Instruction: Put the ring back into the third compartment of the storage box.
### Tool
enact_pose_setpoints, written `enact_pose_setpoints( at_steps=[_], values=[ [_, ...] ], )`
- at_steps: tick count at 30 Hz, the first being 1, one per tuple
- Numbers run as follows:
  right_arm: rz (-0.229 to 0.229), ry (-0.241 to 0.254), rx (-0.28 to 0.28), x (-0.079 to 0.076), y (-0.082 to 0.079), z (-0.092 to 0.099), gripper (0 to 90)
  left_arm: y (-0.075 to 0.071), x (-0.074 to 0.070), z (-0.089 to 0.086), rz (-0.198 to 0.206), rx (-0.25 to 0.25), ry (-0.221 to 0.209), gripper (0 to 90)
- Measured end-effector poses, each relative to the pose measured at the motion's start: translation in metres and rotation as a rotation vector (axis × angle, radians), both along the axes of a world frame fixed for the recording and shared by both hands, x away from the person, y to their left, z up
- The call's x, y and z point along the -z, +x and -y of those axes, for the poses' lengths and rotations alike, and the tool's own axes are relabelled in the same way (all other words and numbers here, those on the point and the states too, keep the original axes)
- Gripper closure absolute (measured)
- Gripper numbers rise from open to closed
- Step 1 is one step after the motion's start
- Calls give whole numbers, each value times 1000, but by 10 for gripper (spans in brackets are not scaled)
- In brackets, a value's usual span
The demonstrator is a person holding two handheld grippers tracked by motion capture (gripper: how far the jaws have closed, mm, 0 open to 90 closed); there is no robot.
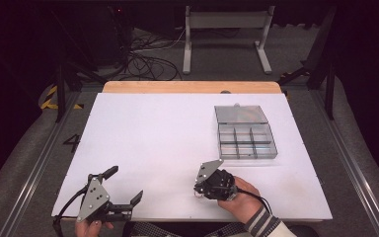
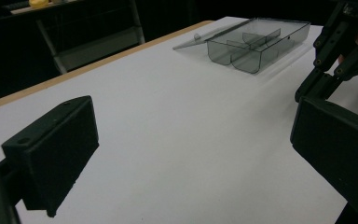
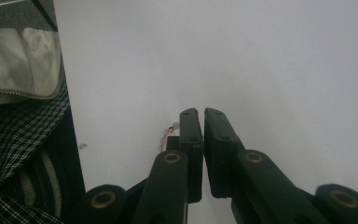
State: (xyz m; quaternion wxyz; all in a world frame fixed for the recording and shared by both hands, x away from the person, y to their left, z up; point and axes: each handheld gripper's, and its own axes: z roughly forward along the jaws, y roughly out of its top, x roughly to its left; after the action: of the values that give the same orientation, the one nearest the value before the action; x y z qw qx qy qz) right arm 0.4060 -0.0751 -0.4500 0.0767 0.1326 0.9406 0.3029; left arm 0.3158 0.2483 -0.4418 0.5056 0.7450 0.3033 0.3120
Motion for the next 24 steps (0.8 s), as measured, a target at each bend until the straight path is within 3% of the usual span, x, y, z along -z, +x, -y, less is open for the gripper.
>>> enact_pose_setpoints(
  at_steps=[7,11,24],
  values=[
    [28,36,19,-10,0,6,866,0,0,0,0,-1,0,13],
    [54,71,44,-24,2,15,866,0,0,0,0,0,0,13],
    [78,90,74,-31,6,21,866,0,0,0,-5,-1,-7,13]
  ],
)
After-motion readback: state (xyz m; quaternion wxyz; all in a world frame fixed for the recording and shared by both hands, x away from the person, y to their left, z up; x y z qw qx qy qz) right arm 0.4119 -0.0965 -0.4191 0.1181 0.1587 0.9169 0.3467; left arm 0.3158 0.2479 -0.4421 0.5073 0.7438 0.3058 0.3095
